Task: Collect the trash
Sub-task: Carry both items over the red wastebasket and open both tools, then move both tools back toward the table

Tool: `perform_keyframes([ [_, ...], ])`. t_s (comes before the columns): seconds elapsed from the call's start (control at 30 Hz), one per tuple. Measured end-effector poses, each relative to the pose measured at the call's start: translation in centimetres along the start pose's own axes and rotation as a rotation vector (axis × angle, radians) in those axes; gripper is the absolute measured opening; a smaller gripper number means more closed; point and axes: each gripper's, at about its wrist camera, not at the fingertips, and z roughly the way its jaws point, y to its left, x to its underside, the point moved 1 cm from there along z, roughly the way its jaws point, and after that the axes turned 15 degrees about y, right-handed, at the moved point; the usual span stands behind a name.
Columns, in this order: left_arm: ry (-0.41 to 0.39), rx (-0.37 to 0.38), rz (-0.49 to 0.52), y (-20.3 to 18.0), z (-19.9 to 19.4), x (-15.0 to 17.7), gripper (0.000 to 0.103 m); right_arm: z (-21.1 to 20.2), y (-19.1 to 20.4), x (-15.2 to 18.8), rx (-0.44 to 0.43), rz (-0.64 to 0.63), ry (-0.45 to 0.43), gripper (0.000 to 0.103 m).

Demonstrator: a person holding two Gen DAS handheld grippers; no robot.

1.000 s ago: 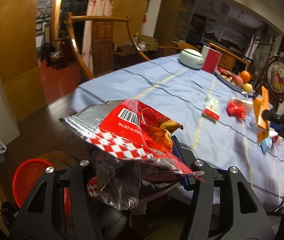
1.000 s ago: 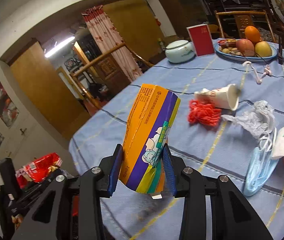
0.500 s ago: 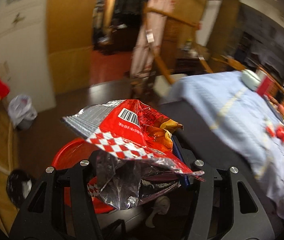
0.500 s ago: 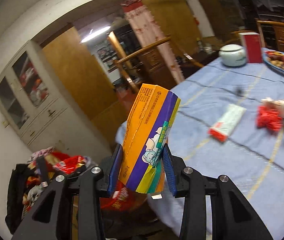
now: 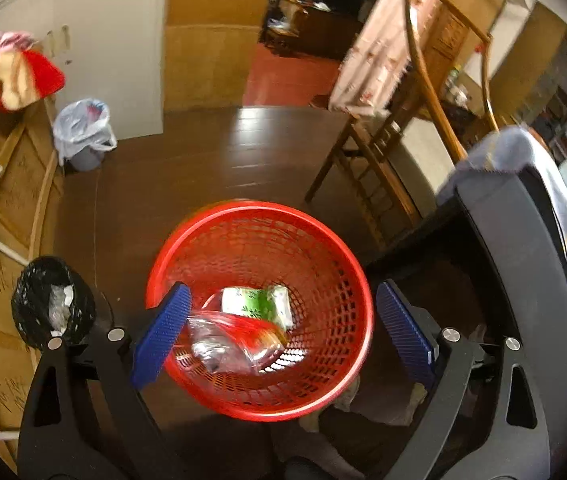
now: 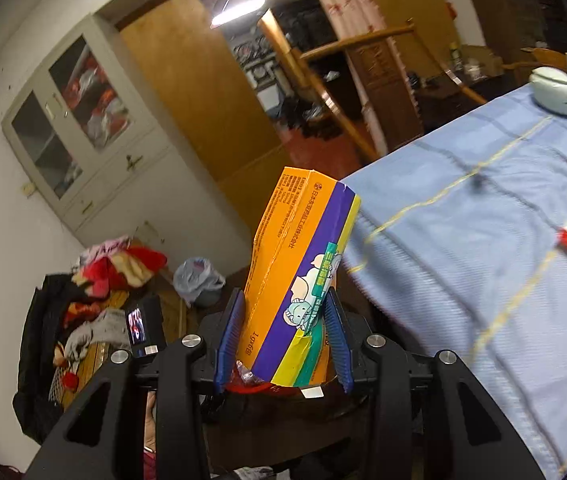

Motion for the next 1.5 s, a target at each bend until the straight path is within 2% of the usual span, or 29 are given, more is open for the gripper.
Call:
perform_keyframes([
  [0.17,-0.045,-0.064,-0.158,3.6,-1.1,-0.5,0.092,5.1,2.9,-0.5,-0.007,-0.036,0.093,0.040],
  [0.3,-0.078,-0.060,-0.292,7.2,-2.6,-0.6,0.093,10.2,5.7,-0.7,-0.034,-0.073,0.175,0.040],
  [0.43,-0.085,-0.077,-0.353,9.2,-2.7,-0.7,0.094,15.4,8.2,-1.0,-0.055,-0.103,0.265,0.041],
  [0.53,-0.059,-0.063,-0.381,10.0,-2.0,-0.9,0.094,19.5,10.4,-1.3,-0.062,-0.150,0.344,0.045],
  [0.6,-0.054,-0.061,-0.390,10.4,-1.9,-0.9,0.094,21.5,11.1,-1.4,-0.007,-0.181,0.359,0.062],
  [0.67,-0.056,-0.067,-0.385,10.3,-2.0,-0.9,0.094,22.1,11.3,-1.3,0.028,-0.189,0.349,0.062],
  [0.9,-0.082,-0.121,-0.326,8.4,-2.2,-0.8,0.094,18.7,8.4,-1.3,0.020,-0.119,0.296,0.063],
  [1.27,-0.102,-0.082,-0.256,6.1,-3.0,-0.4,0.094,10.3,4.0,-0.1,0.059,-0.002,0.139,0.072],
  [1.5,-0.128,-0.073,-0.180,3.5,-3.9,0.3,0.094,3.9,1.1,1.7,0.120,0.064,0.015,0.077],
])
